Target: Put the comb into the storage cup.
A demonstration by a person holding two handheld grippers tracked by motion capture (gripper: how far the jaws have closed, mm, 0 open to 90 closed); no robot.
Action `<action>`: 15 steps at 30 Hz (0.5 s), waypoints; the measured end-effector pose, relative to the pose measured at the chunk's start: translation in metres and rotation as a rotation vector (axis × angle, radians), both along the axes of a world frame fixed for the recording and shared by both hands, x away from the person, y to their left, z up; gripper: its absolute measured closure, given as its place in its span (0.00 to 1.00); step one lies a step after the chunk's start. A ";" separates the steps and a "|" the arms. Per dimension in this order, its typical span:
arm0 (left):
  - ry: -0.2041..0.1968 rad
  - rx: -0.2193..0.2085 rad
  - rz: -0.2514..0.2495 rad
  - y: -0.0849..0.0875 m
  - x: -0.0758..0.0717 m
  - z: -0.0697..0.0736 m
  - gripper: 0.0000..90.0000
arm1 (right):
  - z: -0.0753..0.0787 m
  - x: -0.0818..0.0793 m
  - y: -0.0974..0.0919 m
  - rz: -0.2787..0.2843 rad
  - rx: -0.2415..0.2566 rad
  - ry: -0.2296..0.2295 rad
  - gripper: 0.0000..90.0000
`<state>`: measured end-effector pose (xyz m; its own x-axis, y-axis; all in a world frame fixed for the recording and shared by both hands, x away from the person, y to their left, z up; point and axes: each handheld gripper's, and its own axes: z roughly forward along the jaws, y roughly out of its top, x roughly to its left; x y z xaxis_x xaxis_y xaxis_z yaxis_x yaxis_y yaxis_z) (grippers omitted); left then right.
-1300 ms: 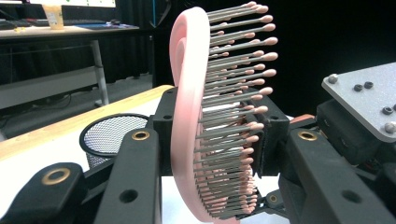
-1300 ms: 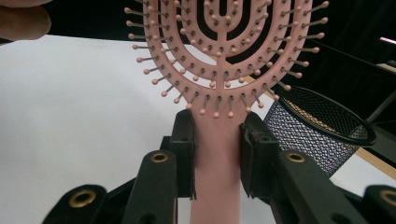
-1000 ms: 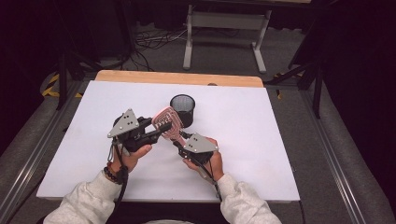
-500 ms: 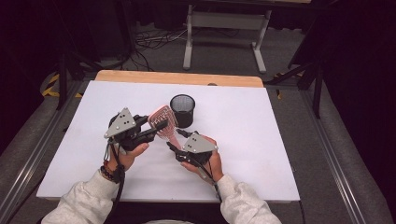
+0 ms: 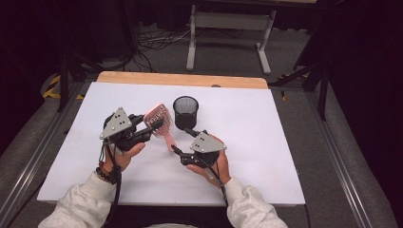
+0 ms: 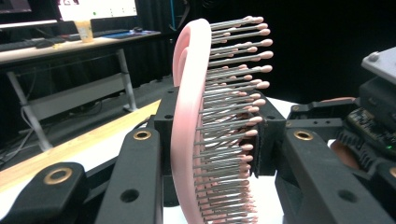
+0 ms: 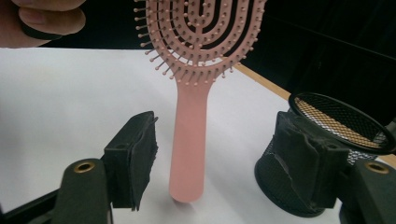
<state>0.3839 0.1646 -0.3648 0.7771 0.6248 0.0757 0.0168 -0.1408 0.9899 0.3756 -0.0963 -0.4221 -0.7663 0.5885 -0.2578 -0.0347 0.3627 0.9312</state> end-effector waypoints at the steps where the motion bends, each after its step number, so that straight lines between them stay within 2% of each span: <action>1: 0.002 -0.004 -0.001 0.001 0.000 0.000 0.71 | 0.001 -0.001 -0.001 -0.007 0.003 -0.007 0.35; 10: 0.000 -0.018 0.030 0.011 0.003 0.002 0.71 | 0.011 -0.004 -0.008 -0.017 -0.004 -0.030 0.33; 15: -0.005 -0.013 0.040 0.016 0.004 0.003 0.71 | 0.013 -0.009 -0.016 -0.026 -0.029 -0.033 0.31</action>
<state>0.3877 0.1801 -0.3618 0.7509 0.6565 0.0714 0.0170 -0.1273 0.9917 0.3662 -0.1120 -0.4093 -0.7414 0.6002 -0.3001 -0.0553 0.3910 0.9187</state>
